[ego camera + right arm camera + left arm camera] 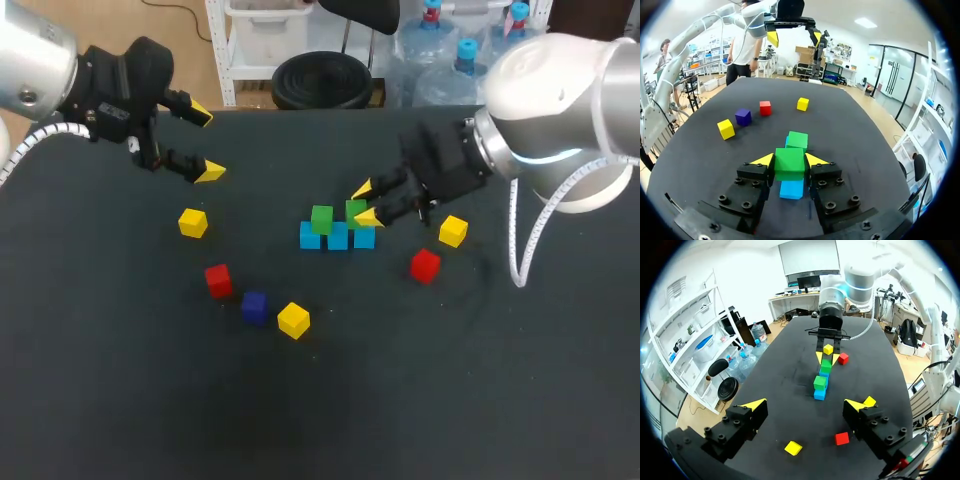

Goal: Place the blue cubes, place green cubes on the blue cubes, place the yellow cubes on the green cubes, then place the red cubes on the yellow cubes, and place purple cube on the red cubes.

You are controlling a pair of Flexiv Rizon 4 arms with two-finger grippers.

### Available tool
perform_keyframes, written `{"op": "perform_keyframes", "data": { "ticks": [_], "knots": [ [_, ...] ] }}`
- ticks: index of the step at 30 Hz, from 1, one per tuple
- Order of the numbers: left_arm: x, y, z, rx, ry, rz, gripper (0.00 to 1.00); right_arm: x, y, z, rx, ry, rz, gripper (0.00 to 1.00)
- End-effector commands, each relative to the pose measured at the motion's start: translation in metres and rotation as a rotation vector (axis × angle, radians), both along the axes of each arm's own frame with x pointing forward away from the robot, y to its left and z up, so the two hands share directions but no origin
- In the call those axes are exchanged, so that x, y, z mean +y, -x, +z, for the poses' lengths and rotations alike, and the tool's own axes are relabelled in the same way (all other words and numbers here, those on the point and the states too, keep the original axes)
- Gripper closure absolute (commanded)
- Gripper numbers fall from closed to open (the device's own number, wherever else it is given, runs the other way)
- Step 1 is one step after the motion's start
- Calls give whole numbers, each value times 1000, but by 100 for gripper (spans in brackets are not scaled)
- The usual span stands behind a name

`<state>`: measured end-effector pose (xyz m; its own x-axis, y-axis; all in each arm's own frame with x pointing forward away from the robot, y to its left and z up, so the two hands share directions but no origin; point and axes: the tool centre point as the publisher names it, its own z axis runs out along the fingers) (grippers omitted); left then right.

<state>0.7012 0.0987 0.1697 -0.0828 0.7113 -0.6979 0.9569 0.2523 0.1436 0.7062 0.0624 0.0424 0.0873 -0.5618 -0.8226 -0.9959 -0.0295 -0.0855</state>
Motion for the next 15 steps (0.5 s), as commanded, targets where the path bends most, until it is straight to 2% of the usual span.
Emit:
{"op": "perform_keyframes", "data": {
  "ticks": [1, 15],
  "knots": [
    [1, 0, -1, -5, 5, -3, 0, 4, -4, -5, 5, -4, 6, 100],
    [1, 0, -1, -5, 5, -3, 0, 2, -6, -10, 12, 5, -2, 100]
  ]
}}
